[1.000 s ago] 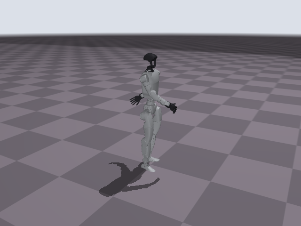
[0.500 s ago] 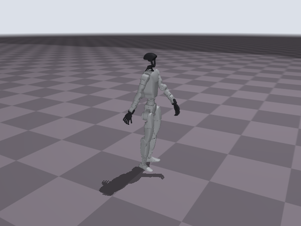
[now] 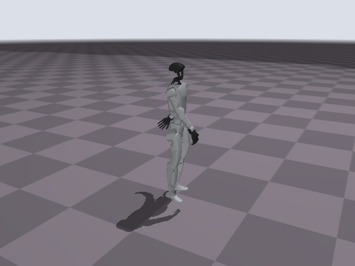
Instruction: Upper body actions
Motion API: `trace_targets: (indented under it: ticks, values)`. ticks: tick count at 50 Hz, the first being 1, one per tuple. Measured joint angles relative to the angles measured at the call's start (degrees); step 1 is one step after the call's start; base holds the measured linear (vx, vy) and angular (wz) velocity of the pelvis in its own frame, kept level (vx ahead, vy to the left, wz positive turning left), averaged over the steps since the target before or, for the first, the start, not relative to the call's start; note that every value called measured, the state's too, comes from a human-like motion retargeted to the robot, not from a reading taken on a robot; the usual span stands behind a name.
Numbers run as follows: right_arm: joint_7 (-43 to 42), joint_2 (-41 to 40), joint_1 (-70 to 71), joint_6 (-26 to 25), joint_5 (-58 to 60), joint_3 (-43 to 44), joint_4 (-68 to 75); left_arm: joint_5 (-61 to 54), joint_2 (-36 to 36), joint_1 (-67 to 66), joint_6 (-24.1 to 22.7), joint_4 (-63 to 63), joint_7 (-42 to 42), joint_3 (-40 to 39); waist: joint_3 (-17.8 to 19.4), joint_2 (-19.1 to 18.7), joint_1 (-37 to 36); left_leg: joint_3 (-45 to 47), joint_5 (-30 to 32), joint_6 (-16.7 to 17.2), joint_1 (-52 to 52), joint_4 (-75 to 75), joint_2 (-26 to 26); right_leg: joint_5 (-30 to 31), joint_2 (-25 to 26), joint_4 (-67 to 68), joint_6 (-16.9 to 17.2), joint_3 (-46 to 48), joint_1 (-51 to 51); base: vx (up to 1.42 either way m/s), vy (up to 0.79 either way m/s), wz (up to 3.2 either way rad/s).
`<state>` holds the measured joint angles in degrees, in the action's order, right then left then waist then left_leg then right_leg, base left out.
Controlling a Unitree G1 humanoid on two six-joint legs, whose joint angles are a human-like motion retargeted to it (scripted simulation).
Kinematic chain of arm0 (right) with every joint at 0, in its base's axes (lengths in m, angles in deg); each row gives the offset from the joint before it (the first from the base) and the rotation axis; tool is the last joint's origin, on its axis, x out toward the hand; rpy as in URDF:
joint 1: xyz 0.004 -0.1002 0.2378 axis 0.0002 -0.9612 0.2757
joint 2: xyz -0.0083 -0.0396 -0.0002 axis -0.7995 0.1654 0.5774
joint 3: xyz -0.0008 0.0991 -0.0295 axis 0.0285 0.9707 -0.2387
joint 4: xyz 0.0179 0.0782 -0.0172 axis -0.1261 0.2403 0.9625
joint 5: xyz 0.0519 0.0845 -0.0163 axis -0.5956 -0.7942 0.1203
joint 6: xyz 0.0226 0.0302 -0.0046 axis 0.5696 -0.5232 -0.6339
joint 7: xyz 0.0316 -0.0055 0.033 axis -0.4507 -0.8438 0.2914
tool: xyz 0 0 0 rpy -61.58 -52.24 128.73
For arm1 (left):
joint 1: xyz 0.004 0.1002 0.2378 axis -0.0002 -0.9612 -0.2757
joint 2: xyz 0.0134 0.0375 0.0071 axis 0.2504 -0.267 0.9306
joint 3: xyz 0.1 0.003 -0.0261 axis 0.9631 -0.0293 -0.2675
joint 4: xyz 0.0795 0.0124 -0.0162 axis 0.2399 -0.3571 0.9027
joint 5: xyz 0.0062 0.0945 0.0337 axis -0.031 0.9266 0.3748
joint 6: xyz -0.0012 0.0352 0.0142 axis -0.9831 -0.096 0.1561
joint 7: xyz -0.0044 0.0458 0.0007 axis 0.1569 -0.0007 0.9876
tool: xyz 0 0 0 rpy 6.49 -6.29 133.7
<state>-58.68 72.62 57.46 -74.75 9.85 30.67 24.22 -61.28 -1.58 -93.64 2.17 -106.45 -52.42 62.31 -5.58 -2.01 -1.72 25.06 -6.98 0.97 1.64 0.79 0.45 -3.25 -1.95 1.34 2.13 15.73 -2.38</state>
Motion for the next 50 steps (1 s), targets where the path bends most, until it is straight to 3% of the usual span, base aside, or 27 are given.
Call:
trace_targets:
  ticks: [3,6,10,12,15,18,22,25,27,30,36,40,45,50]
  values:
    - [2.5,-2.1,3.4,3.8,-3.5,-1.6,-6.5,2.6,0.4,-7.2,-2.3,0.0,-0.2,-4.1,-0.1,-0.3,0.2,0.9,-0.1,0.3,0.0,-0.2,0.5,0.1,0.5,0.3,0.0,-1.0,-0.9,-0.02,-0.01,-0.26]
    - [3.7,-3.3,4.5,7.6,-6.6,-2.2,-11.3,2.8,0.2,-10.8,-0.7,0.0,0.8,-6.4,0.0,-0.3,0.6,1.1,-0.1,0.4,0.0,-0.3,0.7,0.2,0.6,0.3,0.0,-1.3,-1.1,0.00,0.00,0.00]
    - [2.7,-2.9,2.7,12.1,-7.0,-2.9,-13.7,-1.9,0.3,-9.3,1.5,0.0,2.0,-4.8,0.0,0.4,1.4,0.6,0.1,0.3,-0.1,-0.2,0.6,0.1,0.6,0.2,-0.1,-1.1,-0.9,0.00,0.00,0.00]
    - [0.9,-1.8,0.3,11.5,-5.4,-3.2,-12.5,-4.6,-0.1,-5.2,0.1,0.0,5.3,-3.6,-0.3,0.7,1.5,0.4,0.2,0.3,-0.2,-0.2,0.4,0.1,0.4,0.2,-0.1,-0.8,-0.7,0.00,0.00,0.00]
    - [-2.1,0.7,-4.2,8.1,-1.8,-2.6,-7.7,-8.9,-1.2,4.1,-3.5,0.0,9.7,-0.6,-0.7,1.2,1.2,0.2,0.3,0.1,-0.4,-0.1,0.1,0.1,0.2,0.0,-0.2,-0.1,-0.4,0.00,0.00,0.00]
    - [-7.9,3.5,-8.7,2.6,1.4,0.5,2.3,-10.2,-2.7,15.1,-4.9,0.6,8.4,1.7,-1.0,1.7,0.7,-0.2,0.4,-0.2,-0.6,0.1,-0.1,0.1,-0.1,-0.3,-0.1,0.9,0.2,0.00,0.00,0.00]
    - [-15.5,9.0,-14.0,-9.1,1.5,8.8,18.0,-9.1,-5.9,28.4,-7.9,5.5,3.2,4.7,-1.3,2.4,0.6,-1.3,0.5,-0.5,-1.2,0.7,-0.3,-0.1,-0.6,-0.6,0.3,2.4,1.0,-0.01,0.03,0.24]
    - [-15.6,13.8,-22.5,-17.9,-4.1,14.1,18.4,-9.0,-8.9,36.5,-12.8,11.5,2.5,8.2,-1.3,2.7,0.5,-2.1,0.6,-0.6,-1.9,1.0,-0.4,-0.1,-0.9,-0.8,0.5,3.6,1.4,0.01,0.04,0.23]
    - [-16.3,16.0,-27.7,-18.9,-9.5,17.7,18.4,-9.0,-10.7,40.6,-16.2,16.4,3.5,10.6,-1.5,2.9,0.5,-2.5,0.5,-0.6,-2.5,1.3,-0.4,-0.2,-1.2,-1.0,0.7,4.2,1.3,0.00,0.01,0.10]
    - [-17.2,17.9,-34.0,-16.4,-15.7,23.2,18.4,-8.7,-12.3,45.0,-20.0,24.1,5.4,13.4,-1.5,3.1,0.7,-2.9,0.5,-0.5,-3.2,1.7,-0.4,-0.2,-1.5,-1.1,0.9,5.1,1.3,0.00,0.00,0.00]
    - [-19.4,20.0,-39.8,-15.6,-22.5,28.0,18.4,-6.9,-9.6,46.0,-25.5,32.0,7.9,17.8,-1.0,3.0,0.5,-2.6,0.5,-0.3,-3.2,1.9,-0.4,-0.1,-1.8,-1.1,0.8,5.4,1.4,0.00,0.00,0.00]
    - [-22.7,19.3,-38.6,-18.3,-25.7,25.6,18.4,-4.0,-8.2,42.2,-24.5,29.8,7.9,18.4,-0.8,2.5,-0.2,-2.5,0.5,-0.4,-3.2,1.8,-0.4,-0.1,-1.8,-1.1,0.8,5.3,1.3,0.00,0.00,0.00]
    - [-19.4,15.4,-29.4,-17.0,-20.2,18.5,18.4,-1.1,-6.6,33.8,-20.4,15.8,7.3,13.8,-0.8,2.1,-0.3,-3.2,0.8,-0.6,-3.0,1.5,-0.6,-0.3,-1.5,-1.0,0.6,4.6,1.4,0.00,0.00,0.00]
    - [-11.3,9.6,-14.9,-11.5,-12.1,9.3,18.4,-7.8,-4.0,24.5,-9.5,0.0,14.7,2.2,-0.1,1.4,0.2,-2.6,0.8,-0.7,-1.6,0.9,-0.6,-0.3,-0.8,-0.6,0.2,3.0,1.4,0.00,0.00,-0.04]
